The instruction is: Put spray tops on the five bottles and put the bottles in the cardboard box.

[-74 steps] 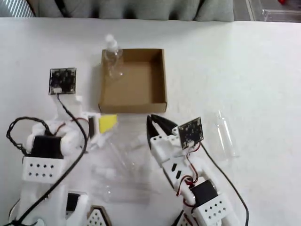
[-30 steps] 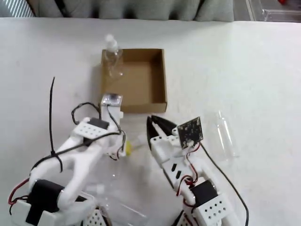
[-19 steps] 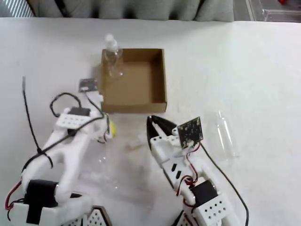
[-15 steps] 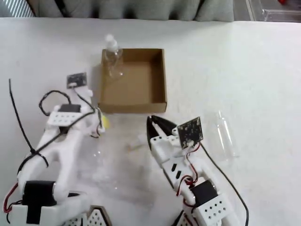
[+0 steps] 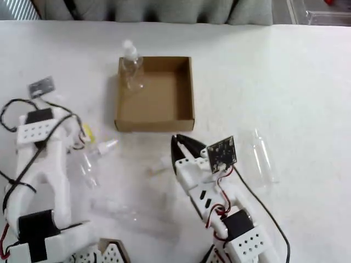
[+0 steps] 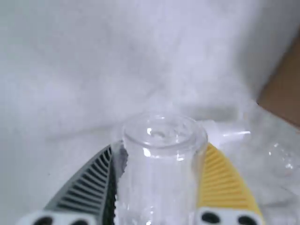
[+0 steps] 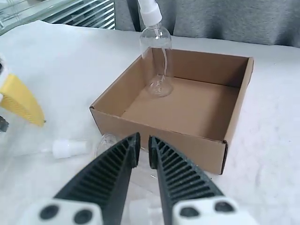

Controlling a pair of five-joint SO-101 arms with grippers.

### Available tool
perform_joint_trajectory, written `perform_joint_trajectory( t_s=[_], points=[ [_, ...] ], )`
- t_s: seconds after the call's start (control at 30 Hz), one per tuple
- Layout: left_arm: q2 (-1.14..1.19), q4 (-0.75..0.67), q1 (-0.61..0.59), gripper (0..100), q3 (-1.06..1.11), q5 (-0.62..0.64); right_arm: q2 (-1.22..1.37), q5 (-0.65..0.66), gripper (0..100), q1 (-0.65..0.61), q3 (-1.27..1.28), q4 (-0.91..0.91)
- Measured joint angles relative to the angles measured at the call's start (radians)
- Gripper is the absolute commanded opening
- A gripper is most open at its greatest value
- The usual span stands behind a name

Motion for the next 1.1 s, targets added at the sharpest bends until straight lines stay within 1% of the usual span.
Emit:
perform_joint_trajectory(
  t_s=[0.1, 0.17, 0.3, 0.37, 0.4, 0.47, 0.57, 0.63, 0.73, 0.83, 1.0, 1.1],
  points=[
    [0.011, -0.003, -0.107, 2, -0.011, 0.0, 0.0, 0.0, 1.6, 0.0, 0.0, 0.0],
    [0.011, -0.038, -0.16, 2, -0.011, 0.015, 0.0, 0.0, 1.6, 0.0, 0.0, 0.0],
    [0.044, -0.157, -0.256, 2, -0.011, 0.138, 0.0, 0.0, 1.6, 0.0, 0.0, 0.0],
    [0.08, -0.226, -0.282, 4, -0.011, 0.19, 0.0, 0.0, 1.6, 0.0, 0.0, 0.0],
    [0.103, -0.259, -0.287, 8, -0.011, 0.203, 0.0, 0.0, 1.6, 0.0, 0.0, 0.0],
    [0.157, -0.302, -0.295, 17, -0.011, 0.216, 0.0, 0.0, 1.6, 0.0, 0.0, 0.0],
    [0.249, -0.333, -0.296, 32, -0.011, 0.221, 0.0, 0.0, 1.6, 0.0, 0.0, 0.0],
    [0.304, -0.334, -0.296, 37, -0.011, 0.221, 0.0, 0.0, 1.6, 0.0, 0.0, 0.0],
    [0.338, -0.336, -0.296, 39, -0.02, 0.219, 0.0, 0.0, 1.6, 0.0, 0.0, 0.0],
    [0.338, -0.336, -0.299, 39, -0.025, 0.17, 0.0, 0.0, 1.6, 0.0, 0.0, 0.0],
    [0.242, -0.334, -0.31, 39, -0.025, 0.144, 0.0, 0.0, 1.6, 0.0, 0.0, 0.0],
    [0.163, -0.288, -0.313, 39, -0.025, 0.127, 0.0, 0.0, 1.6, 0.0, 0.0, 0.0]
  ],
)
